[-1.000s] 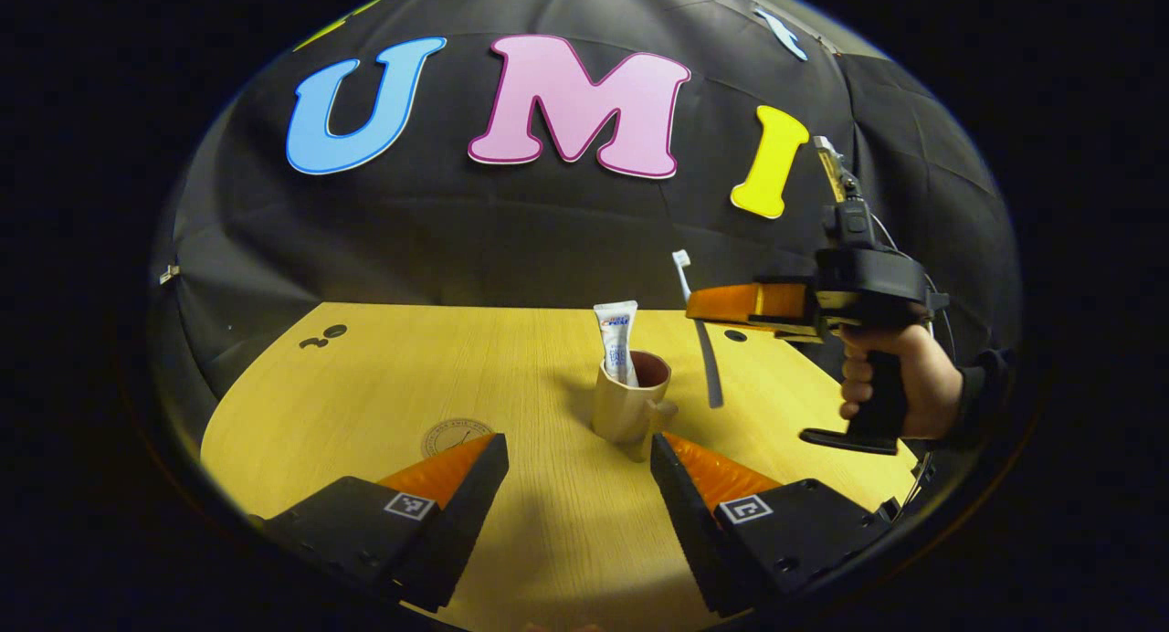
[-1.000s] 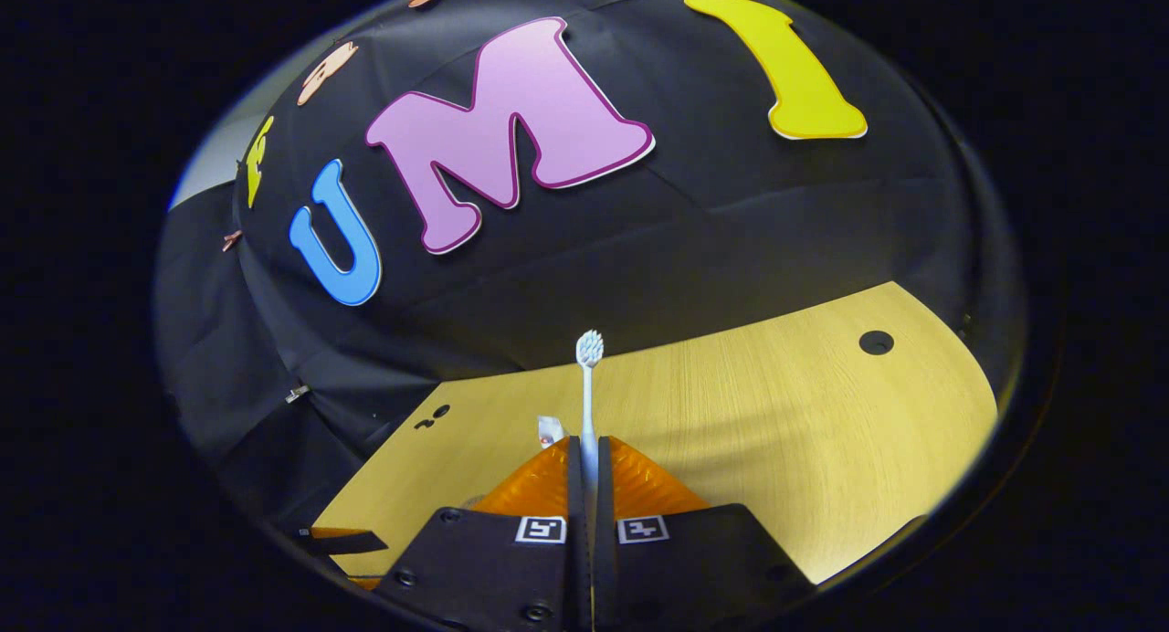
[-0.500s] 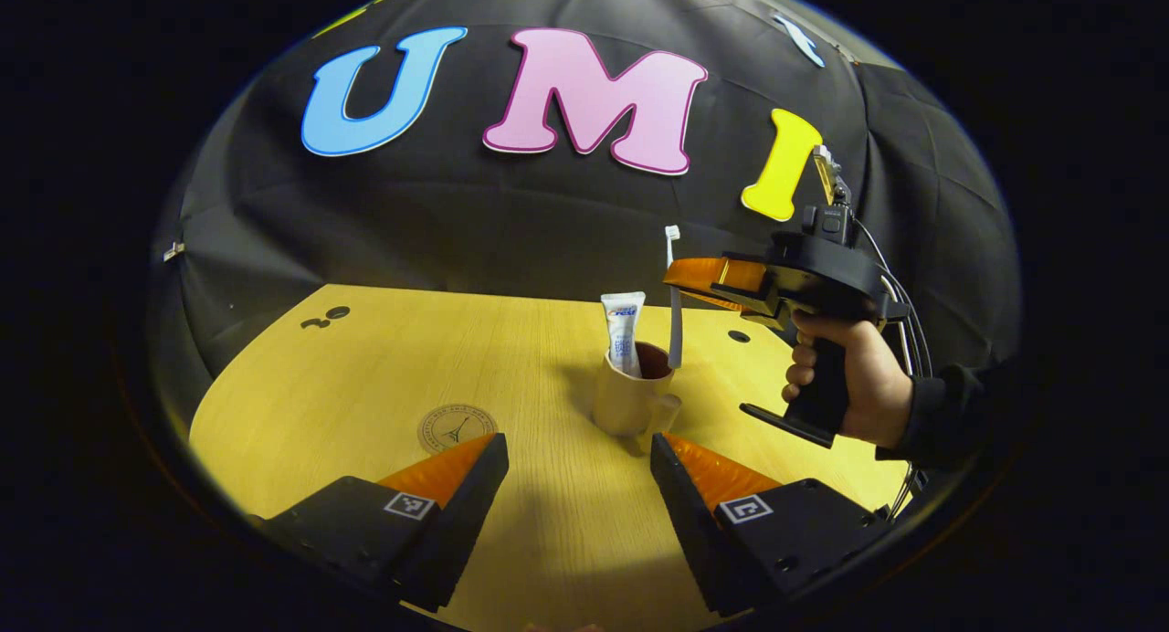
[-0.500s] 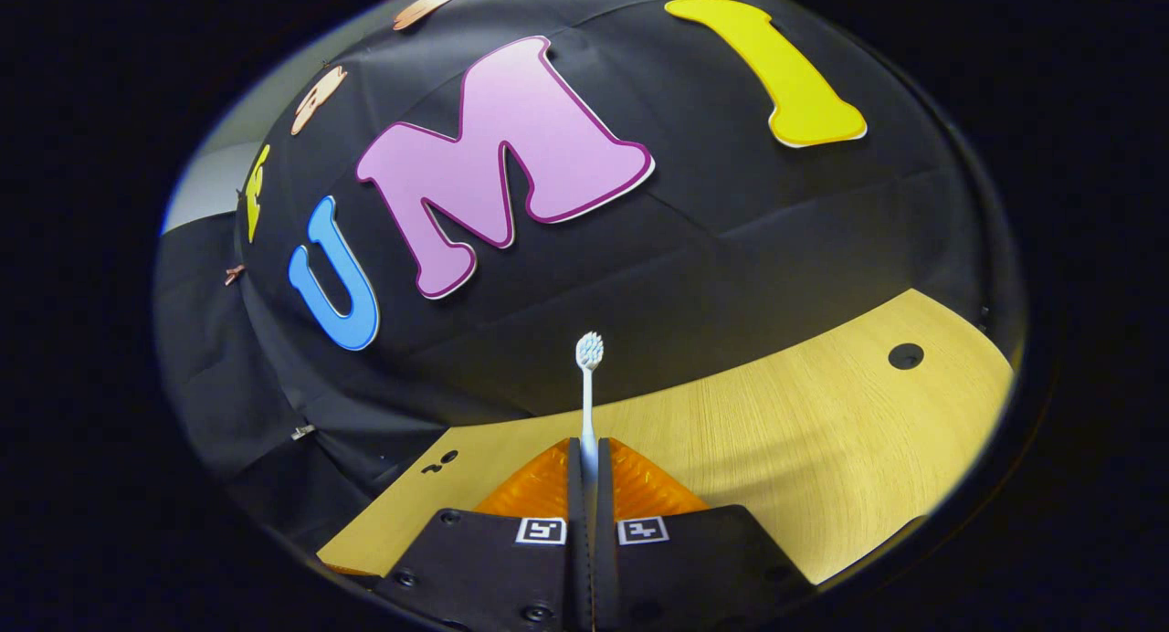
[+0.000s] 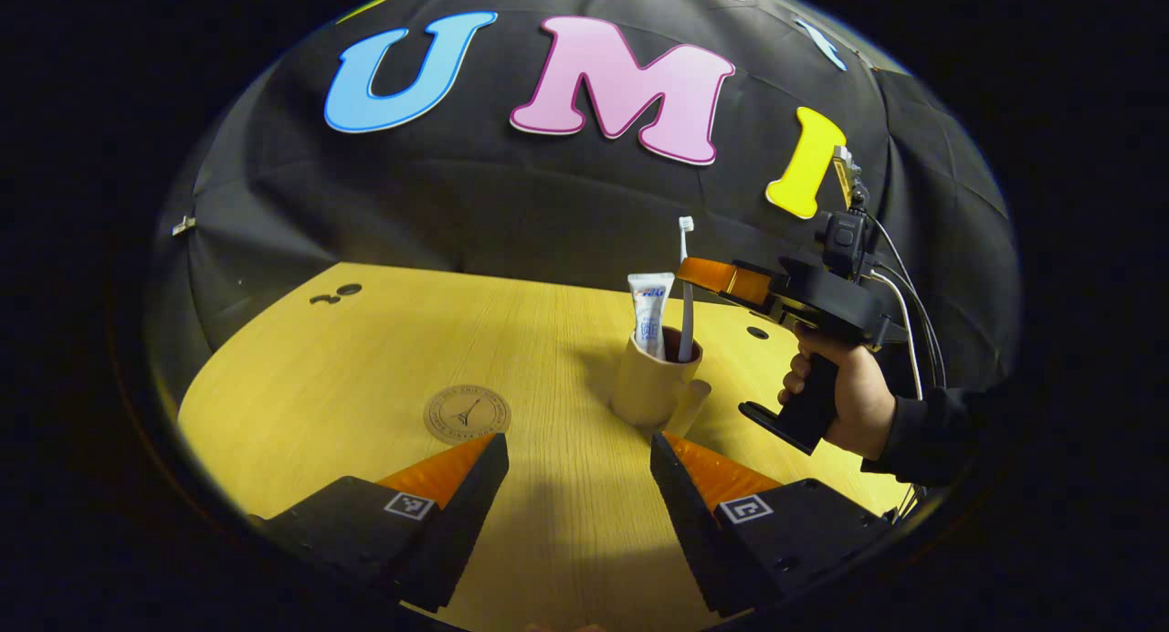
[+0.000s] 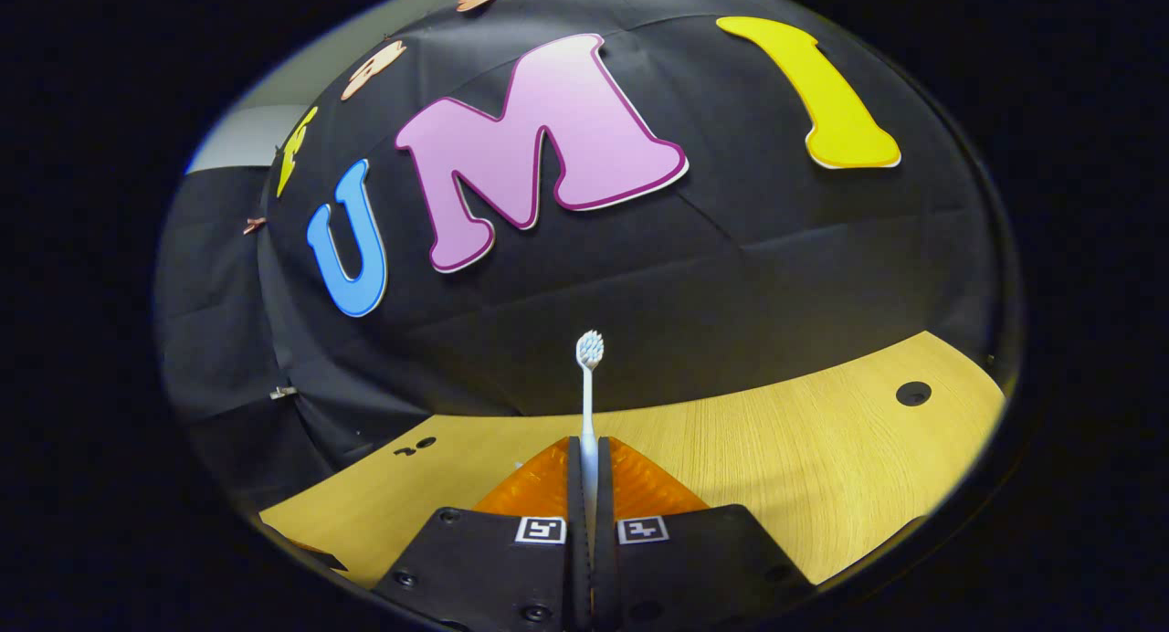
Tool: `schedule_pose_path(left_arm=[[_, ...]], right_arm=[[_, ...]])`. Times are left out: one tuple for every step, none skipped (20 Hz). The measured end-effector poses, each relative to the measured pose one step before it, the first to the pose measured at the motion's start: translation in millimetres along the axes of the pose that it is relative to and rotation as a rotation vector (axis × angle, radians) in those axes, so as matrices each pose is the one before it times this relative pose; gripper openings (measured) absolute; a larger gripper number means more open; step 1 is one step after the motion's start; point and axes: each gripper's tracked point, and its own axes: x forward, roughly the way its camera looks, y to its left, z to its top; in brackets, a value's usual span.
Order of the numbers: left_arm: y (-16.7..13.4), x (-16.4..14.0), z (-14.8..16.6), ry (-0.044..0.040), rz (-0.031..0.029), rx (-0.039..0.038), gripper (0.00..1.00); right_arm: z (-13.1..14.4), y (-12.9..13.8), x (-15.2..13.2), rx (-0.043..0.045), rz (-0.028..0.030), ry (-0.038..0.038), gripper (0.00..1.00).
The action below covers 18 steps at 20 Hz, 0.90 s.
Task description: Put the toothbrush and toothpaste on the desktop into the cup, then pick up the cup and place it on the coaster on the desktop.
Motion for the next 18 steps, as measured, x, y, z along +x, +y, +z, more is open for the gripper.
schedule_pose_path(left_arm=[[-0.44, 0.8, -5.18, 0.00485, 0.00072, -0.00984, 0.97], [-0.7, -0.22, -3.23, 0.00464, 0.00033, -0.00333, 0.97], [1.02, 2.49, -2.59, 0.00374, 0.00271, 0.00224, 0.97], [0.32, 1.34, 0.48, -0.00191, 0.00731, -0.00135, 0.97], [-0.62, 1.78, 0.62, -0.00667, 0.00332, -0.00871, 0.97], [-0.79, 1.27, 1.99, -0.00423, 0.0004, -0.01315, 0.97], [-0.56, 0.82, 2.26, -0.00489, -0.00116, -0.01054, 0.98], [-1.18, 0.75, 2.59, -0.0037, -0.00139, -0.00784, 0.97], [0.25, 0.96, 1.21, -0.00197, -0.0015, -0.00353, 0.97], [-0.24, -0.29, 2.32, -0.00283, -0.00236, -0.00014, 0.98], [-1.51, -0.45, 0.96, -0.00093, -0.00528, 0.00289, 0.98], [0.3, -2.12, 1.11, 0.00065, -0.00338, 0.00628, 0.97], [0.75, -2.35, -0.27, 0.00148, -0.00381, 0.00662, 0.97], [0.69, -3.37, -0.04, 0.00197, -0.00435, 0.0046, 0.98], [0.66, -3.6, -0.69, 0.00266, -0.00459, 0.00347, 0.98], [2.7, -3.96, -0.56, 0.00287, 0.00108, 0.00472, 0.97], [5.07, -4.09, -1.78, 0.00347, 0.00948, 0.00517, 0.97], [5.0, -4.4, -0.53, 0.00432, 0.01382, -0.00255, 0.97]], right_arm=[[-6.49, 0.89, -2.89, -0.00561, 0.00547, 0.0044, 0.06], [-8.39, -0.13, -4.11, -0.00748, 0.002, 0.00614, 0.06], [-5.23, 0.51, -3.79, -0.00628, 0.0012, 0.00082, 0.06], [0.68, 0.38, -3.86, -0.00137, -0.00221, -0.01289, 0.07], [-2.55, -0.86, -2.3, -0.00118, -0.0046, -0.00148, 0.07], [-1.34, 0.78, -3.39, -0.00277, -0.00431, 0.00274, 0.1], [-4.47, 0.26, -4.8, -0.00495, -0.00002, 0.01239, 0.11], [-4.75, 1.06, -3.61, 0.00036, 0.00405, 0.01416, 0.17], [-1.65, 0.98, -4.77, 0.00012, -0.00048, 0.00951, 0.21], [0.82, 0.71, -4.48, -0.00779, -0.00345, 0.00134, 0.33], [0.2, -0.03, -3.29, -0.00692, -0.00597, 0.00581, 0.34], [1.2, 4.46, -4.5, 0.00778, 0.00792, 0.00787, 0.48], [0.85, 5.38, -6.77, 0.01001, 0.00144, 0.0115, 0.62], [3.06, 5.8, -4.68, 0.00951, 0.00203, 0.0082, 0.77], [2.51, 4.43, -5.68, 0.00243, -0.00183, 0.01073, 0.92], [2.26, 2.32, -4.17, -0.00701, -0.01244, 0.01516, 0.93], [-0.66, 3.55, -4.79, -0.01037, -0.01841, 0.02601, 0.95], [-3.12, -2.67, -3.09, -0.01786, -0.04396, 0.04816, 0.98]])
